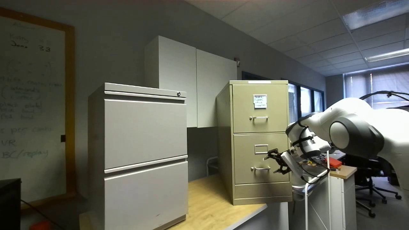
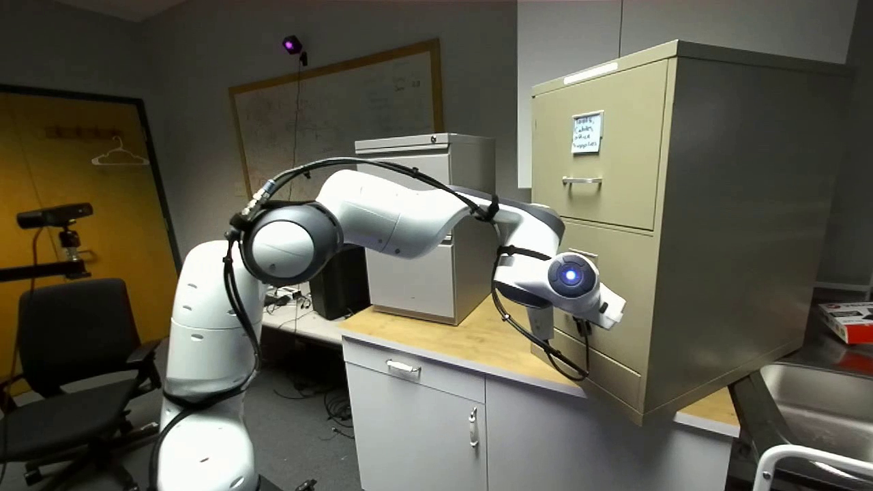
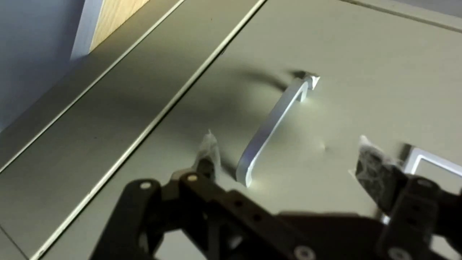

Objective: Open the bottom drawer of the cabinet to the right

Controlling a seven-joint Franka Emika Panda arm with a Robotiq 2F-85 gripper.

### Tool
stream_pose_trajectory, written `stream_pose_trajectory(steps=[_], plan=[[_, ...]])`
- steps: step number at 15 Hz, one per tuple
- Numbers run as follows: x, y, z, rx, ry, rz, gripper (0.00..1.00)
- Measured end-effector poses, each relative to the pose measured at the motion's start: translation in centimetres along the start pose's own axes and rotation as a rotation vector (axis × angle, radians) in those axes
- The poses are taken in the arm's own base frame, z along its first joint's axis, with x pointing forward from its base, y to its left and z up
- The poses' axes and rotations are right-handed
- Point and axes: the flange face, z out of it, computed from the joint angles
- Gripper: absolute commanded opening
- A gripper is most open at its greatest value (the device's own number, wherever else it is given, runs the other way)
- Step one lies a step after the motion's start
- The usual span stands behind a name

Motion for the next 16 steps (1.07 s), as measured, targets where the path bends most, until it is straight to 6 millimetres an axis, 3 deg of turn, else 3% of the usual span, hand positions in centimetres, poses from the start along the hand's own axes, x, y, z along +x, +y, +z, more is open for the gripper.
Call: stream_pose_trajectory(steps=[5,8,9,11,16], plan=[[1.8,0.9,3.1,0.01,-0.036,0.001,1.0],[1.7,1.7,5.0,0.011,-0.078,0.0,1.0],[1.5,2.3,5.7,0.007,-0.091,0.004,0.75],[1.1,3.7,6.9,-0.008,-0.113,0.015,0.69],[1.4,3.2,6.9,0.003,-0.14,0.073,0.33]])
